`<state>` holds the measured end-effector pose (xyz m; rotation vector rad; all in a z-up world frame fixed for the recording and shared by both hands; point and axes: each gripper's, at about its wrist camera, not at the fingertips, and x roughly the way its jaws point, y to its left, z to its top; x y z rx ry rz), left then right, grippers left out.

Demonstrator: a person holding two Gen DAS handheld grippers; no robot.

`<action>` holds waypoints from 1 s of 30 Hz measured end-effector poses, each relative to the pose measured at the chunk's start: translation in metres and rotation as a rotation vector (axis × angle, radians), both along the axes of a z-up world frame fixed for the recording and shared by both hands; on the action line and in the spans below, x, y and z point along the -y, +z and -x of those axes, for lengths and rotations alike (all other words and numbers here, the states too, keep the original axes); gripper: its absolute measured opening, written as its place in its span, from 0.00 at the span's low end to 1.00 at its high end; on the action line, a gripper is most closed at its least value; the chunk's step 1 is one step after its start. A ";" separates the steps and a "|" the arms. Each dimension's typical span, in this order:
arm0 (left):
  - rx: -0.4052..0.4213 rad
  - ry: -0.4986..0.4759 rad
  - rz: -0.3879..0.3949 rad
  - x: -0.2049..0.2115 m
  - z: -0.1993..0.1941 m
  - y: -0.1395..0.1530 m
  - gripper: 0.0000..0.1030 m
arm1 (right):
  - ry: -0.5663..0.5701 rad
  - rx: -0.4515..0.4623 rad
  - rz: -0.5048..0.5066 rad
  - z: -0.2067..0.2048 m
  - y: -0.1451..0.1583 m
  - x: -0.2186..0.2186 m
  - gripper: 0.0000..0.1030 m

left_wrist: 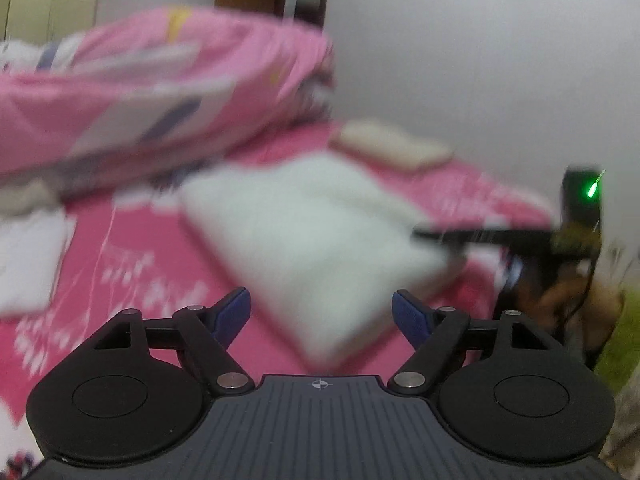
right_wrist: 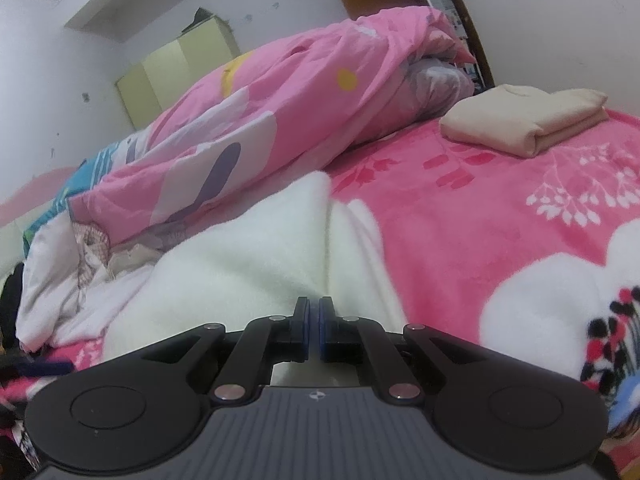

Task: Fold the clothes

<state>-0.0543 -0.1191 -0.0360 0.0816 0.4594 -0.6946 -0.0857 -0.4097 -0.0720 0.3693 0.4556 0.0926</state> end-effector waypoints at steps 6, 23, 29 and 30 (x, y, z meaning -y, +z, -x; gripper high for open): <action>0.138 0.014 -0.073 0.050 -0.015 -0.027 0.59 | 0.027 -0.019 0.154 -0.006 0.024 -0.018 0.03; 0.142 -0.045 0.060 0.037 -0.014 -0.042 0.62 | 0.129 -0.076 0.672 -0.101 0.021 -0.082 0.02; 0.139 -0.059 0.114 0.031 -0.011 -0.041 0.67 | 0.152 -0.046 0.591 -0.116 0.066 -0.094 0.03; 0.141 -0.065 0.124 0.029 -0.009 -0.040 0.67 | 0.151 -0.048 0.597 -0.123 0.063 -0.094 0.03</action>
